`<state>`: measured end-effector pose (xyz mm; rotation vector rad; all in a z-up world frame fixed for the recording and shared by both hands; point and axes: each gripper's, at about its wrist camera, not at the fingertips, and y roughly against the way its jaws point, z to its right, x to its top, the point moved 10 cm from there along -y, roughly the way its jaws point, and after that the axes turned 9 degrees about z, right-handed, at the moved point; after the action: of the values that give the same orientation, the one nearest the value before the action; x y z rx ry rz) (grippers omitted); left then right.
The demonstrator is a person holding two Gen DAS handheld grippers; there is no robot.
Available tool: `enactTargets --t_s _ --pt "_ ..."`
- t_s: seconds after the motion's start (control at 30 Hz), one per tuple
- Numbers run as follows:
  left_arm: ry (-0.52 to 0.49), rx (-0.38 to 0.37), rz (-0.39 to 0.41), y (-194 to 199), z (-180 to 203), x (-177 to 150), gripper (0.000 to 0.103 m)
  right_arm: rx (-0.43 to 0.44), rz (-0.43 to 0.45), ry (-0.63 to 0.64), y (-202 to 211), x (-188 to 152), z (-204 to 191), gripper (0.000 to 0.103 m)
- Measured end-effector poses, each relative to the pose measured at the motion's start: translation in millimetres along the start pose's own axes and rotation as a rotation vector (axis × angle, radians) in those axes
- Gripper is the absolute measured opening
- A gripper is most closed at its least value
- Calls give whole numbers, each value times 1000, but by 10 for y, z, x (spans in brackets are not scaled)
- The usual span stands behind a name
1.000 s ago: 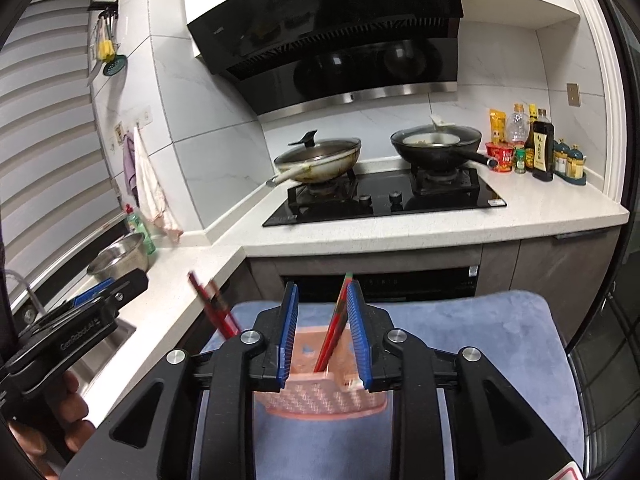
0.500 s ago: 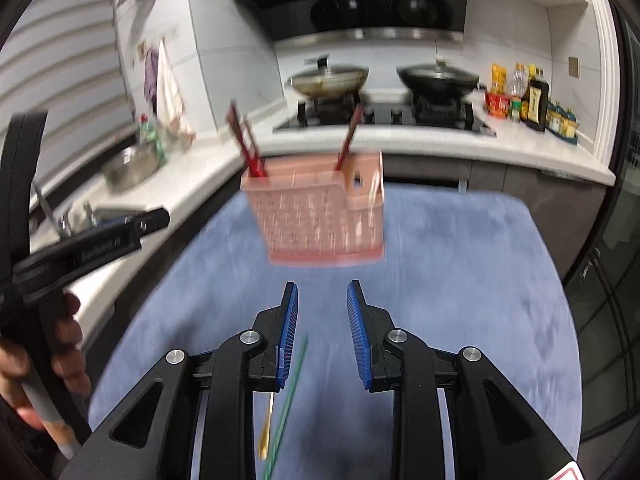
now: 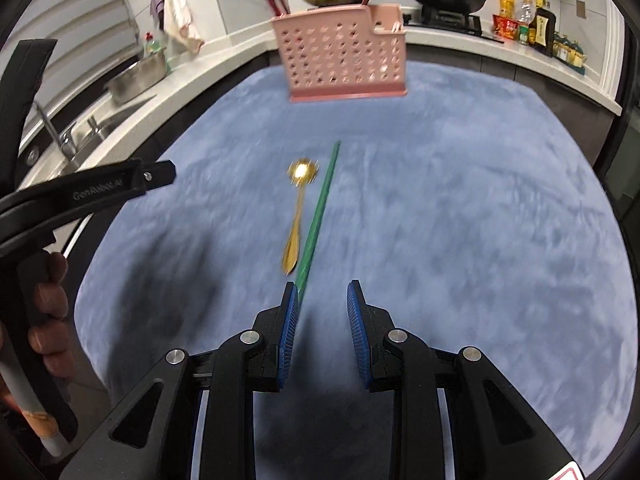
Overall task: Organize utensils
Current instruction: 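Move both open tools back over the green chopstick and gold spoon, then grasp the green chopstick with the right tool while the left tool grasps the gold spoon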
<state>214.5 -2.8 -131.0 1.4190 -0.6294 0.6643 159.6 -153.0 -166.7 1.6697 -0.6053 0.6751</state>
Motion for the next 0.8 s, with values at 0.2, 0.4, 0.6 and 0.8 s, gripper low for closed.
enactTargets --t_s 0.2,0.4,0.6,0.8 --pt "-13 25 -24 23 -67 -279 51 20 -20 15 -46 -217 -175 26" --pt "3 37 -56 21 -163 -431 51 26 -40 21 -110 -314 -232 26" --pt "-1 40 -72 24 -177 -523 51 12 -48 19 -174 -338 -206 22" --pt "-10 32 -82 12 -129 -571 51 -10 -45 21 -240 -324 -174 16"
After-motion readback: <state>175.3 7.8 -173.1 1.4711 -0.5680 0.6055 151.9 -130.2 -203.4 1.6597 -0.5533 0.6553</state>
